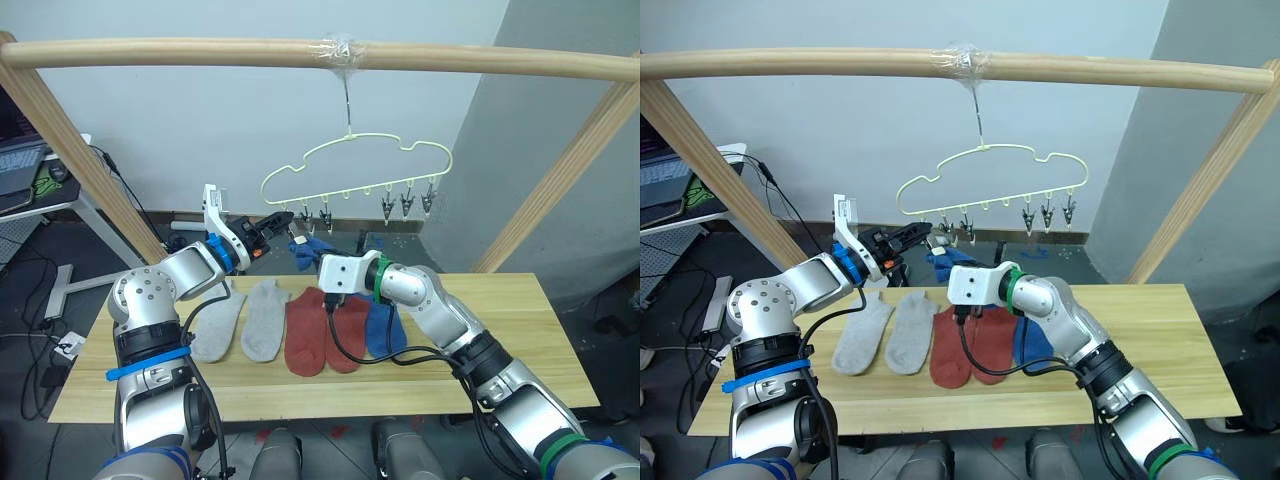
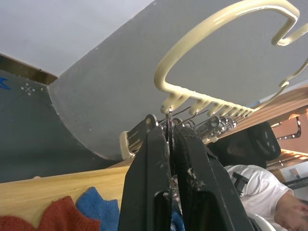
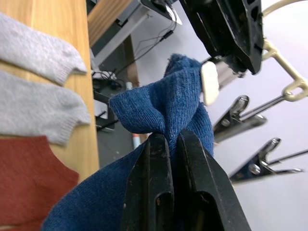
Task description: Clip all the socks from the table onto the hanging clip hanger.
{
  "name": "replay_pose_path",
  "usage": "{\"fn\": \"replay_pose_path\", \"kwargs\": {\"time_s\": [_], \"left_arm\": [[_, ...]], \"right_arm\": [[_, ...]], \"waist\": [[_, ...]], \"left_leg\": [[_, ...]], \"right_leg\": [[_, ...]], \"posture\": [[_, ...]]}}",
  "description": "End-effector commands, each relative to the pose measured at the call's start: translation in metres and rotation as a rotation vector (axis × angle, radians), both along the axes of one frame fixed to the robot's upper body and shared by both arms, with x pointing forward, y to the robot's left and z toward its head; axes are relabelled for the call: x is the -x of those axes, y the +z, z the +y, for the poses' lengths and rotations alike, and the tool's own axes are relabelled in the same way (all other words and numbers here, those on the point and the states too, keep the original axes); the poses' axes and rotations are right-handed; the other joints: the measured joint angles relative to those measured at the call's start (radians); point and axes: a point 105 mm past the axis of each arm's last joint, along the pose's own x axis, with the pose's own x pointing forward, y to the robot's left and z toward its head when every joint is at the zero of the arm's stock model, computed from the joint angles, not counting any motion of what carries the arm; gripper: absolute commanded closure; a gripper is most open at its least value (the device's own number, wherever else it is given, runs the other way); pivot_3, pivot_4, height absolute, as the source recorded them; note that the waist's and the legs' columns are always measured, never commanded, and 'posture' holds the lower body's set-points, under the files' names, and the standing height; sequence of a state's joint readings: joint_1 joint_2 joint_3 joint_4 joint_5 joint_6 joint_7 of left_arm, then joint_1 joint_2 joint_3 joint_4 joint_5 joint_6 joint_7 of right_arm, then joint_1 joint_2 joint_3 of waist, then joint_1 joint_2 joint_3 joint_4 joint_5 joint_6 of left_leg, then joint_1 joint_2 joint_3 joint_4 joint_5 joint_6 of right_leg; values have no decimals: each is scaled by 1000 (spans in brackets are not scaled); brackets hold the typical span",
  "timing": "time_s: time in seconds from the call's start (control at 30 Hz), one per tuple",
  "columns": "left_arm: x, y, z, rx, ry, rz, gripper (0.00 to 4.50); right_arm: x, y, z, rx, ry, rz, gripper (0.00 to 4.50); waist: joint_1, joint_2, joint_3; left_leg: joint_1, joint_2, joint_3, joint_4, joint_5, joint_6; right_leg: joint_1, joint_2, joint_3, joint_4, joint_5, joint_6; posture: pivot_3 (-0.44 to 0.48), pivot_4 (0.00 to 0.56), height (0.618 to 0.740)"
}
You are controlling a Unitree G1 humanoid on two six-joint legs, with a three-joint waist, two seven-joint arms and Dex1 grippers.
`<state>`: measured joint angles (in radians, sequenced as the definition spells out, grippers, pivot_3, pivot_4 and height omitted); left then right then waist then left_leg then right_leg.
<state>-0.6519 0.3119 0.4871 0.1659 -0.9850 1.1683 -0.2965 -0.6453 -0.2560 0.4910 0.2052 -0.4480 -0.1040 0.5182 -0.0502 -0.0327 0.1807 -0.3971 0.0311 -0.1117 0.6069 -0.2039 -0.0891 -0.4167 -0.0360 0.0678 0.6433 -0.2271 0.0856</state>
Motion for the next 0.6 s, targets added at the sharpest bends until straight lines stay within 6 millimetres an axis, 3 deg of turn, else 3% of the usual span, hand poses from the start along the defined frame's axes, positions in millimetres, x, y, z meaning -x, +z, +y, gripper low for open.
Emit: {"fn": "replay_pose_path", "kwargs": {"time_s": [0.03,0.6], "left_arm": [[1,14,-1,7,-13,-55,4500],[-1,10,6,15,12,-39,4500]], "right_arm": [[2,15,4,-32,18,-58,4447],[20,18,0,-55,62,-75,4447]], "waist": [[0,0,0],[-1,0,2]], "left_leg": [[0,0,0,0,0,0],[-2,0,0,0,0,0]], "right_leg": [[0,0,0,0,0,0],[-3,0,0,1,0,0]], "posture": [[35,165,740],[29,177,740]]}}
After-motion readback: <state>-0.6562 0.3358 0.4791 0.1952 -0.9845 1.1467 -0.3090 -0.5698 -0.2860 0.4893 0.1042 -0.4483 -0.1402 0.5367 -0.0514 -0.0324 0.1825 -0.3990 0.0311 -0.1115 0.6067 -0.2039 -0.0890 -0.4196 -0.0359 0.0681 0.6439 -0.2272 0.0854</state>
